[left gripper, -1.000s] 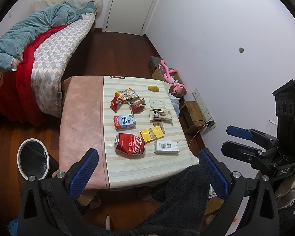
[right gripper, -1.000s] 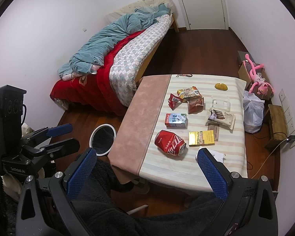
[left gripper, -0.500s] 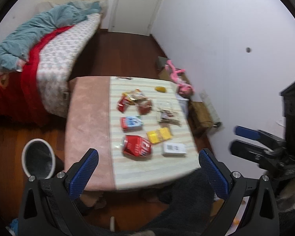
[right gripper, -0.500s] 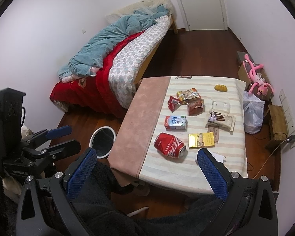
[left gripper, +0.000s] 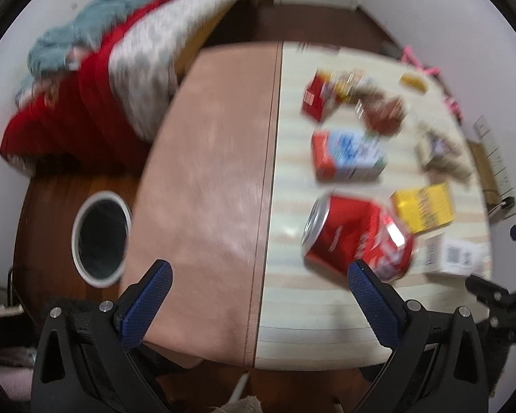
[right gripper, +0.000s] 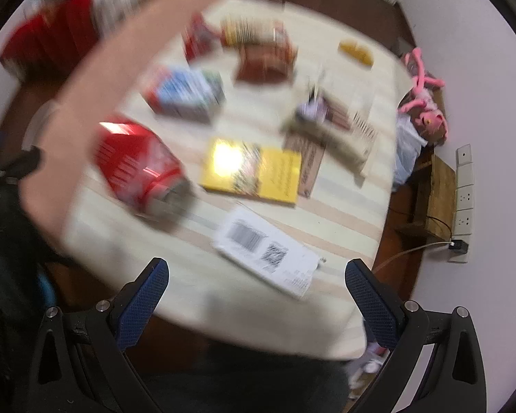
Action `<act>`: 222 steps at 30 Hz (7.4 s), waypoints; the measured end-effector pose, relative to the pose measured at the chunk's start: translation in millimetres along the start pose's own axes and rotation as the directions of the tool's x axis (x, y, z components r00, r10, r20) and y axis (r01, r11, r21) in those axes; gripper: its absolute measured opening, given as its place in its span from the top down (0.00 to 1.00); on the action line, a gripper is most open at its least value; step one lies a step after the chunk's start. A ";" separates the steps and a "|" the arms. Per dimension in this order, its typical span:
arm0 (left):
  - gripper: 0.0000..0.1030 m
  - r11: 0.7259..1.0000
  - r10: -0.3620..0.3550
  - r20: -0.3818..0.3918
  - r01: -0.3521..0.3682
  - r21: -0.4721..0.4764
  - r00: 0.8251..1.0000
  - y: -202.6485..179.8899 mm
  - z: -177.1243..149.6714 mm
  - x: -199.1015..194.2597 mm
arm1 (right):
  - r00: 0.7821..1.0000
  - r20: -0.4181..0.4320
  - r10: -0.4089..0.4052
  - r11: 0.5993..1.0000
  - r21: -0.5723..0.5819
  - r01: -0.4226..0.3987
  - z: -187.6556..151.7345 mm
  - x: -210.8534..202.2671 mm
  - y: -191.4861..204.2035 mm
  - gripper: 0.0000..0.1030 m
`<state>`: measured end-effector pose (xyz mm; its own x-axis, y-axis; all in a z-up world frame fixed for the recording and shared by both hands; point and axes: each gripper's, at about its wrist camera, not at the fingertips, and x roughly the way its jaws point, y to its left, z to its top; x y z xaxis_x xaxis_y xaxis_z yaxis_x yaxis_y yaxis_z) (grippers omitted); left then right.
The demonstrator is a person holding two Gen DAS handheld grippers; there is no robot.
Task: Collect trash
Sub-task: 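Grasp the red cola can with the left tool while the right tool grasps the white barcode box, then carry both items over the white bin and open both tools to drop them, then move both tools back over the table, then grasp the milk carton with the left tool while the right tool grasps the yellow pack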
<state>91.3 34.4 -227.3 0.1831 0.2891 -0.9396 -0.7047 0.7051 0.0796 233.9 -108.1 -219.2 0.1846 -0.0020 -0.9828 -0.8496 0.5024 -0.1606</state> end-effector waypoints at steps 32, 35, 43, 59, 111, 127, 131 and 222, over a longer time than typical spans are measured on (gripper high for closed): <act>0.12 0.200 -0.033 -0.149 0.153 0.968 0.988 -148.7 0.8 83.1 | 0.968 -0.085 0.235 0.855 0.492 -0.164 -53.1 120.0 -78.4 0.33; 0.14 0.241 -0.068 -0.170 0.181 0.953 0.983 -148.5 8.2 83.8 | 0.974 -0.077 0.211 0.862 0.484 -0.148 -50.4 116.9 -77.3 0.38; 0.14 0.681 -0.008 -0.286 0.214 0.700 0.958 -108.2 37.5 95.5 | 0.949 -0.034 0.313 0.796 0.555 -0.243 -45.7 98.6 -60.9 0.36; 0.19 0.821 -0.103 -0.091 0.137 0.555 0.990 -79.4 -13.4 61.1 | 0.988 -0.039 0.152 0.879 0.461 -0.117 -26.3 86.2 8.3 0.51; 0.19 0.782 -0.218 -0.048 0.145 -0.606 0.975 482.7 -10.9 142.2 | 0.890 -0.102 0.445 0.893 -0.027 -0.450 240.8 107.4 538.7 0.51; 0.02 0.811 0.080 -0.114 -0.131 -0.570 0.990 503.0 -57.1 116.4 | 0.906 -0.149 0.397 0.901 -0.127 -0.416 241.1 123.5 568.4 0.00; 0.02 0.827 0.093 -0.127 -0.148 -0.542 0.988 491.8 -63.5 108.0 | 0.959 -0.082 0.272 0.941 -0.184 -0.283 227.9 106.3 563.4 0.00; 0.42 0.892 -0.182 -0.192 0.244 0.380 0.964 -41.3 101.1 94.0 | 0.998 -0.017 0.060 0.735 0.677 -0.032 47.7 87.7 -35.6 0.37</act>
<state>206.9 97.8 -285.2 0.1734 0.0264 -0.9845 -0.3234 0.9457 -0.0316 303.9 -84.9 -295.4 0.1247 0.0130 -0.9921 -0.2964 0.9547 -0.0248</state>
